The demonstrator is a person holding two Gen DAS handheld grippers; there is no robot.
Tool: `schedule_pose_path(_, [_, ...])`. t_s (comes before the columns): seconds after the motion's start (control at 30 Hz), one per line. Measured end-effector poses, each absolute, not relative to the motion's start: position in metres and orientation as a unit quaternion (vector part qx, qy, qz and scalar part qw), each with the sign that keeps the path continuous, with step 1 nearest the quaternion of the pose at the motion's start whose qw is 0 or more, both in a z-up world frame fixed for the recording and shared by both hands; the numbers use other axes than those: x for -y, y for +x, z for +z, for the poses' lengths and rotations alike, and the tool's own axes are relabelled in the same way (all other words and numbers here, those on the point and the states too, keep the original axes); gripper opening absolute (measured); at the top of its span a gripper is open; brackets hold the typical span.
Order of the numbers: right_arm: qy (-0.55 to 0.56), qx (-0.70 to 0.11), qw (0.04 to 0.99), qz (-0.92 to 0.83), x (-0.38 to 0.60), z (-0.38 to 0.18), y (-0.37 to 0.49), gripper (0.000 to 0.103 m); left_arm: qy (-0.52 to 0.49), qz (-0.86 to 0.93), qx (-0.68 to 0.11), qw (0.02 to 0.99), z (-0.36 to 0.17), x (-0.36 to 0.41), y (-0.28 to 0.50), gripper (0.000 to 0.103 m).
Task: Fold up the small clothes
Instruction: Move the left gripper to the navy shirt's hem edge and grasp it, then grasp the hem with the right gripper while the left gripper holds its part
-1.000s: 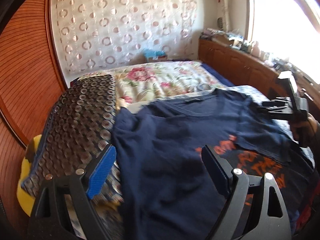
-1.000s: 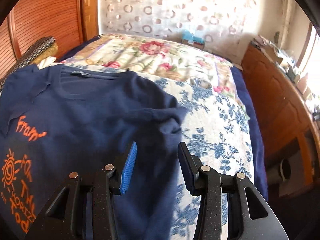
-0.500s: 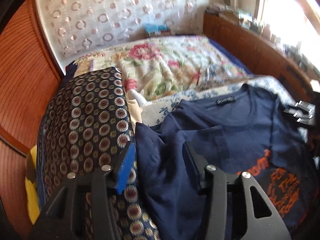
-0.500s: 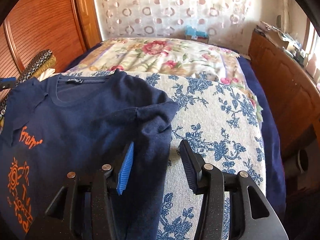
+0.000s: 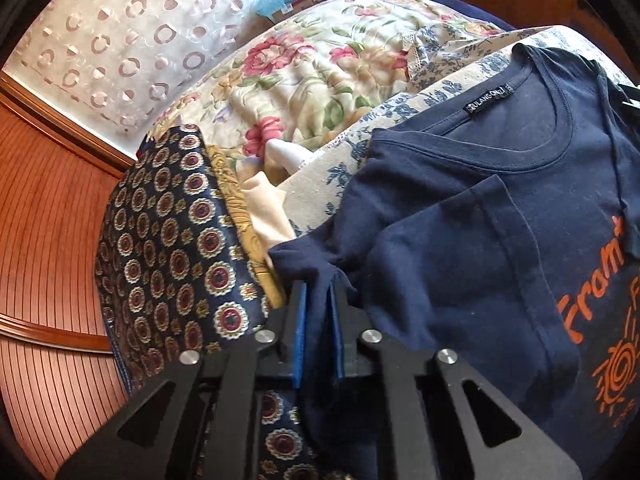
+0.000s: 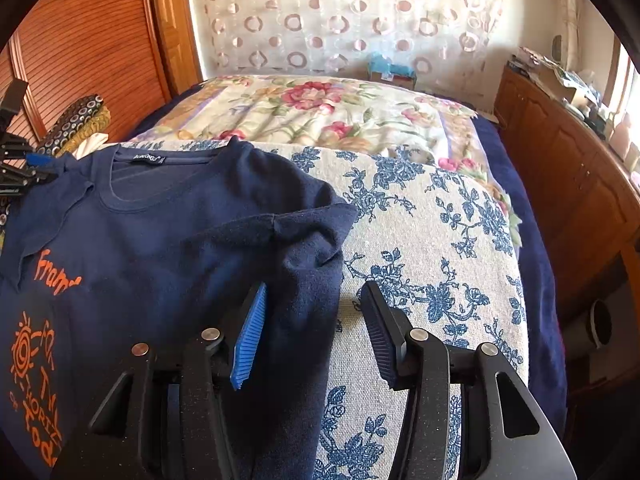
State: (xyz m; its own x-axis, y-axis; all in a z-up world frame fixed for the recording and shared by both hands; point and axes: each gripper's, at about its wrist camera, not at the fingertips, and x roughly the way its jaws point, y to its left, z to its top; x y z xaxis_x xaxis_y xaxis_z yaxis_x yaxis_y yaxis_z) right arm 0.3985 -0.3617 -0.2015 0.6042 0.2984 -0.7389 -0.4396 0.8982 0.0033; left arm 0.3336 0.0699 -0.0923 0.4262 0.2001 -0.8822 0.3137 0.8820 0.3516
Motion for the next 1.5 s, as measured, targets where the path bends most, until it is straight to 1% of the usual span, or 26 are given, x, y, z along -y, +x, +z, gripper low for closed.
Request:
schedule_pose_path(0.07, [-0.09, -0.394, 0.891, 0.207, 0.362, -0.201, 0.399, 0.049, 0.226, -0.036, -0.517, 0.825, -0.083, -0.075, 0.33, 0.004])
schedule_pose_path(0.13, [-0.09, -0.394, 0.891, 0.207, 0.362, -0.201, 0.399, 0.049, 0.2, -0.019, -0.474, 0.857, -0.063, -0.084, 0.32, 0.004])
schedule_pose_path(0.2, [-0.09, -0.394, 0.891, 0.207, 0.362, -0.202, 0.399, 0.049, 0.147, -0.004, -0.436, 0.888, -0.04, -0.099, 0.312, 0.004])
schedule_pose_path(0.3, [-0.09, -0.394, 0.891, 0.206, 0.362, -0.202, 0.399, 0.05, 0.112, 0.004, -0.405, 0.908, -0.029, -0.112, 0.298, 0.004])
schedule_pose_path(0.53, [-0.084, -0.395, 0.89, 0.21, 0.365, -0.202, 0.399, 0.051, 0.062, -0.017, -0.398, 0.915, -0.036, -0.127, 0.283, 0.004])
schedule_pose_path(0.6, [-0.078, -0.396, 0.888, 0.22, 0.369, -0.201, 0.401, 0.054, 0.046, -0.035, -0.393, 0.918, -0.035, -0.123, 0.274, 0.004])
schedule_pose_path(0.63, [-0.071, -0.396, 0.889, 0.22, 0.372, -0.199, 0.404, 0.061, 0.037, -0.047, -0.39, 0.919, -0.035, -0.121, 0.27, 0.004])
schedule_pose_path(0.67, [-0.066, -0.396, 0.89, 0.216, 0.374, -0.199, 0.405, 0.064, 0.033, -0.054, -0.387, 0.92, -0.034, -0.117, 0.263, 0.004])
schedule_pose_path(0.8, [-0.05, -0.407, 0.89, 0.199, 0.382, -0.193, 0.423, 0.064, 0.02, -0.087, -0.378, 0.922, -0.036, -0.106, 0.237, 0.003])
schedule_pose_path(0.93, [-0.072, -0.423, 0.88, 0.203, 0.367, -0.193, 0.44, 0.064, 0.013, -0.109, -0.37, 0.922, -0.037, -0.097, 0.215, 0.003])
schedule_pose_path(1.0, [-0.087, -0.418, 0.88, 0.209, 0.355, -0.194, 0.443, 0.058, 0.015, -0.113, -0.368, 0.923, -0.037, -0.093, 0.207, 0.003])
schedule_pose_path(1.07, [-0.105, -0.408, 0.879, 0.225, 0.344, -0.195, 0.439, 0.036, 0.009, -0.118, -0.362, 0.925, -0.035, -0.092, 0.194, 0.003])
schedule_pose_path(1.1, [-0.113, -0.401, 0.881, 0.225, 0.338, -0.195, 0.434, 0.029, 0.006, -0.119, -0.359, 0.926, -0.035, -0.091, 0.189, 0.003])
schedule_pose_path(1.13, [-0.118, -0.397, 0.881, 0.229, 0.335, -0.194, 0.429, 0.007, -0.001, -0.12, -0.355, 0.927, -0.034, -0.091, 0.18, 0.003])
schedule_pose_path(1.17, [-0.121, -0.387, 0.883, 0.236, 0.331, -0.19, 0.418, 0.005, -0.009, -0.122, -0.35, 0.929, -0.031, -0.092, 0.17, 0.003])
schedule_pose_path(1.4, [-0.078, -0.305, 0.913, 0.26, 0.346, -0.136, 0.333, 0.004, -0.041, -0.121, -0.316, 0.94, -0.021, -0.104, 0.092, 0.003])
schedule_pose_path(1.5, [-0.068, -0.289, 0.917, 0.265, 0.361, -0.119, 0.287, 0.004, -0.04, -0.117, -0.304, 0.945, -0.02, -0.112, 0.057, 0.003])
